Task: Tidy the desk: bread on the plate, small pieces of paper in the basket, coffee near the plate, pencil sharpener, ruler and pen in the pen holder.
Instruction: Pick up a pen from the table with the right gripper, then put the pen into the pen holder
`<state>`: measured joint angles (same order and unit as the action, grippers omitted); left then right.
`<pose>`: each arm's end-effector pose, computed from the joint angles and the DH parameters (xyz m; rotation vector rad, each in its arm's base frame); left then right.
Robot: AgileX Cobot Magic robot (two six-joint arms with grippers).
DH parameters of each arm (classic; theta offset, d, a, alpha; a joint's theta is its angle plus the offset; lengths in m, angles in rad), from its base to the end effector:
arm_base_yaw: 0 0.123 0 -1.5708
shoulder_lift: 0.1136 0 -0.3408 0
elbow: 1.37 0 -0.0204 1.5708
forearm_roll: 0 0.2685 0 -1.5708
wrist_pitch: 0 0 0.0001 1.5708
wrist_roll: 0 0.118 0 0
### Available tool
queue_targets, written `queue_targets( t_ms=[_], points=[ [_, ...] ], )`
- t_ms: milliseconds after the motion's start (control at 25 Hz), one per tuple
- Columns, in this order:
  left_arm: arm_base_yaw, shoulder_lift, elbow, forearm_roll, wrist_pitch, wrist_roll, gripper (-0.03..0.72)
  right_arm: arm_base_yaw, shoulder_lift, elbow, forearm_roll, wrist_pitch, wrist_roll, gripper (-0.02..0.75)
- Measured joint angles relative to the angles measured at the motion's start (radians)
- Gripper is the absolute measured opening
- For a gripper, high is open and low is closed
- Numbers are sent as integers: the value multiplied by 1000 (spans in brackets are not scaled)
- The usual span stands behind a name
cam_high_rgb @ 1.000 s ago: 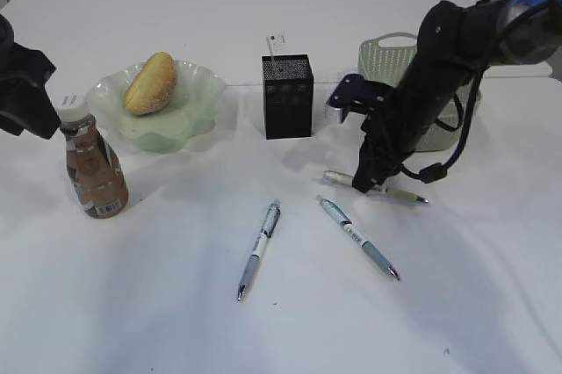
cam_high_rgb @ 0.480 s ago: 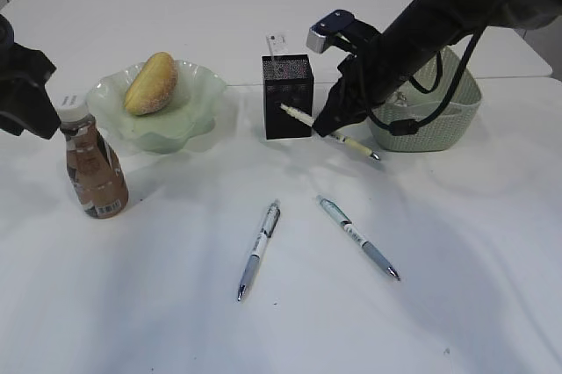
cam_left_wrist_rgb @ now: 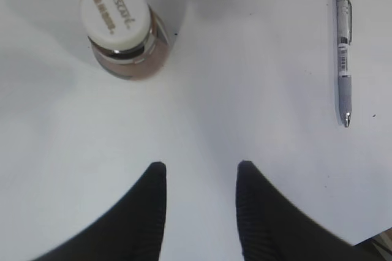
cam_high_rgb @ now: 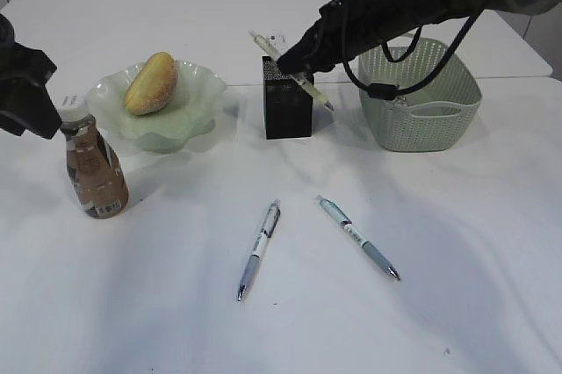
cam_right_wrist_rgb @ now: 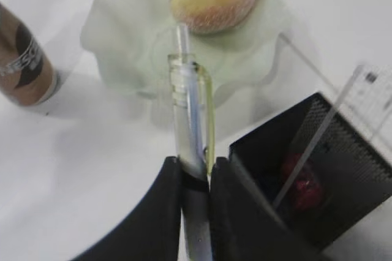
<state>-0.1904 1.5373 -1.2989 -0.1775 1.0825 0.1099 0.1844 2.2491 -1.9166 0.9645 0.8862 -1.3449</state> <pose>0.3254 -0.0815 0.3327 0.3403 2.7803 -0.2589 0.5442 0.1780 0.2483 -1.1407 1.9529 0.6125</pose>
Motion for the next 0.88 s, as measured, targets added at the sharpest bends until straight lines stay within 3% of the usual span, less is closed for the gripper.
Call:
queue_targets(
  t_ms=[160,200,320,360,600,880],
  points=[
    [0,0,0,-4,0,0,264,0,0,-2,68,-51,-58,90],
    [0,0,0,-4,0,0,264,0,1,-2,158,-113,-149,90],
    [0,0,0,-8,0,0,260,0,1,-2,221,-149,-213,90],
    [0,0,0,-9,0,0,258,0,1,-2,298,-178,-289,90],
    [0,0,0,-12,-2,0,256,0,34,-2,539,-206,-490,90],
    [0,0,0,-15,-2,0,250,0,75,-2,731,-214,-661,90]
  ],
)
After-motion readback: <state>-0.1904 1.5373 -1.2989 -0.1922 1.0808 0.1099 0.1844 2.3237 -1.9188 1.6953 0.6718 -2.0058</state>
